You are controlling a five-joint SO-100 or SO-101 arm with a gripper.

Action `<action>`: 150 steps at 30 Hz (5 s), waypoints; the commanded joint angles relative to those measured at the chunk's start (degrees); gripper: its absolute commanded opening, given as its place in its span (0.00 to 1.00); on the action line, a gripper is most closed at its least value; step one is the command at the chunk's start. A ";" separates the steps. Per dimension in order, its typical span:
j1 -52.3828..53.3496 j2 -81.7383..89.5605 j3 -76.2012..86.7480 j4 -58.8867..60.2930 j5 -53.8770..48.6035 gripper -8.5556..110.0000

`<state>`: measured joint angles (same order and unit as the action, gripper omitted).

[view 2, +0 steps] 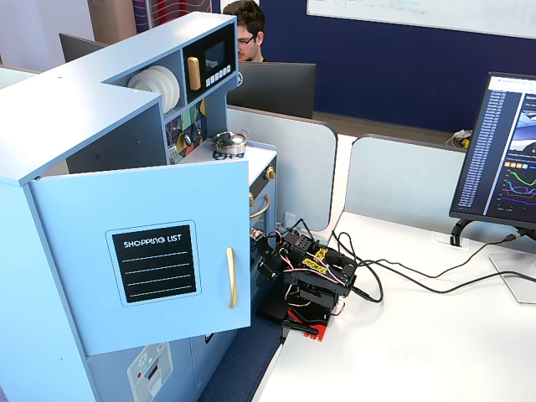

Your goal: Pick up the green pineapple from the left cabinet and place it in the green recipient

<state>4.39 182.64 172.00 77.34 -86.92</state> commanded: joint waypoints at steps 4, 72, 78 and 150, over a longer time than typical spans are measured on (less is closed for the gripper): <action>-3.60 -0.44 -0.26 10.55 -1.41 0.07; -46.93 -93.78 -84.11 -90.62 -11.43 0.46; -46.67 -99.49 -90.53 -89.65 -11.51 0.41; -2.20 -100.46 -139.66 -32.52 -16.17 0.07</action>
<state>1.14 84.20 38.58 47.11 -102.57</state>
